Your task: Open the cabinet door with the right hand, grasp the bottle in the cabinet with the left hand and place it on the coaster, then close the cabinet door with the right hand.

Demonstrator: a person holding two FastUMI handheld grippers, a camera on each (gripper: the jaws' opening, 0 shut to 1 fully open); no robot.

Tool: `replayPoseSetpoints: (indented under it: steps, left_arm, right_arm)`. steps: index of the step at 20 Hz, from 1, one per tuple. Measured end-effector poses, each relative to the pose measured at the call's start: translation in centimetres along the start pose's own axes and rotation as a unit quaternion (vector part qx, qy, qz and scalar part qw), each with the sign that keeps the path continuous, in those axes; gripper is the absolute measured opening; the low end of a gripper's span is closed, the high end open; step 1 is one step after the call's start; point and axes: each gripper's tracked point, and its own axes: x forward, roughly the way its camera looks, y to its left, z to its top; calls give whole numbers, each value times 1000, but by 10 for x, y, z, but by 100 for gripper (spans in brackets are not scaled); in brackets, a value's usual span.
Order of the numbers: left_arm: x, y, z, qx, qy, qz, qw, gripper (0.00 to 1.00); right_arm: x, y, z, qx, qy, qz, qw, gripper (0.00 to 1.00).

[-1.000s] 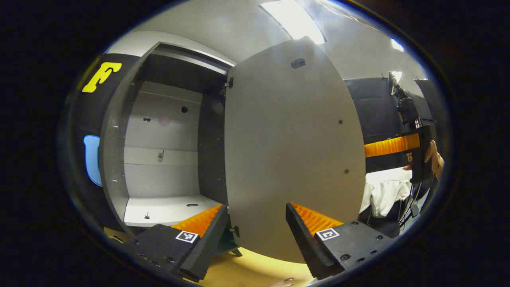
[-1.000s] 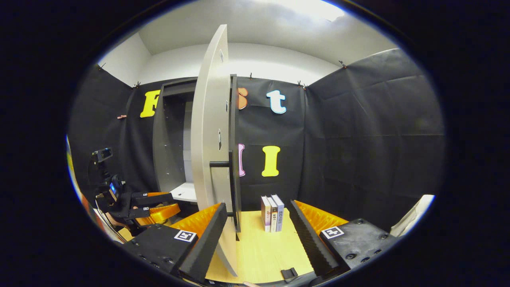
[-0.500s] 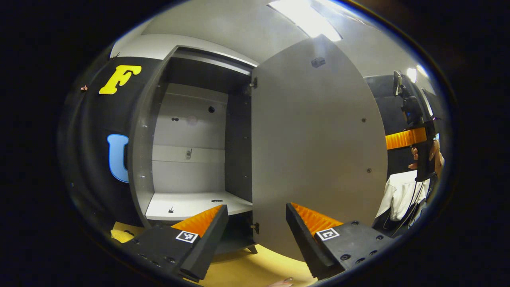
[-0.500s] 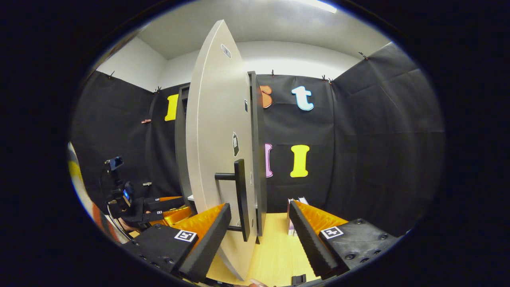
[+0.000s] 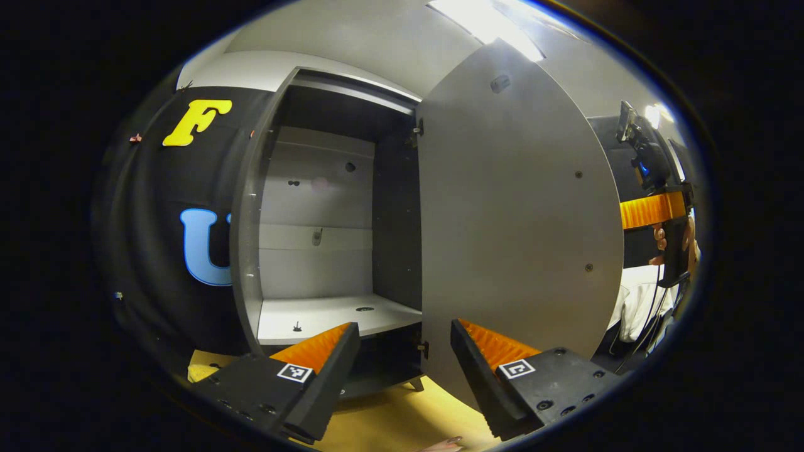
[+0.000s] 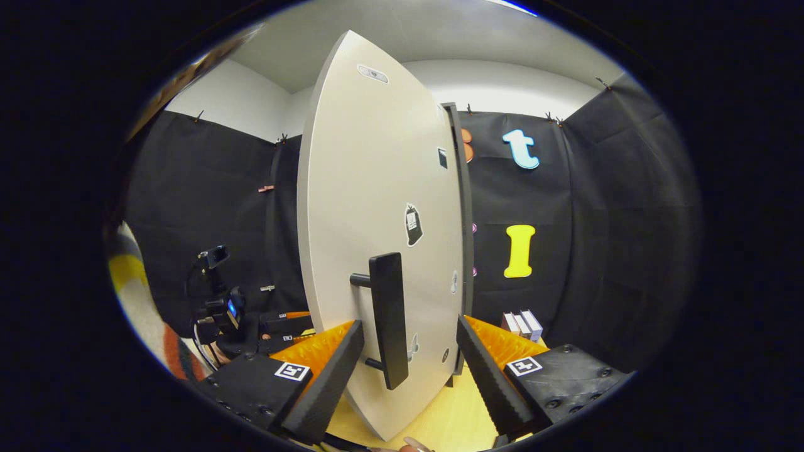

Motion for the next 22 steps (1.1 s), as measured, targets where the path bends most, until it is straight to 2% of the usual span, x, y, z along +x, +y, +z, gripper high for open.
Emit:
replayPoseSetpoints:
  steps: [1,2,3,4,7,10,14,15,16,18,21,22]
  left_arm:
    - [-6,10,-1,2,2,8,1000,95]
    - [-14,21,-2,3,2,17,1000,92]
    - [-22,32,-1,2,1,26,1000,96]
    - [-28,42,0,-2,1,35,999,92]
    - [-44,72,3,-12,3,54,998,92]
    - [-63,101,8,-7,0,82,997,92]
    - [-84,121,10,8,3,106,994,92]
    - [-88,124,10,9,5,110,994,95]
    - [-90,126,10,11,7,114,993,92]
    - [-92,127,12,15,4,120,993,95]
    - [-87,122,11,16,6,126,992,95]
    - [-84,119,12,16,5,128,992,92]
  right_arm:
    - [5,9,-1,-6,1,5,1000,98]
    - [11,18,0,-12,1,11,1000,98]
    - [17,27,-1,-14,0,19,1000,98]
    - [22,28,-3,-13,1,26,1000,98]
    - [53,46,-17,0,3,57,998,98]
    - [85,82,-24,20,8,89,996,98]
    - [99,101,-24,21,6,113,993,98]
    - [98,103,-24,17,8,116,993,98]
    - [95,104,-26,12,10,117,993,98]
    - [96,94,-31,-3,15,110,994,98]
    - [101,64,-47,-27,31,72,997,98]
    - [104,56,-48,-32,32,58,997,98]
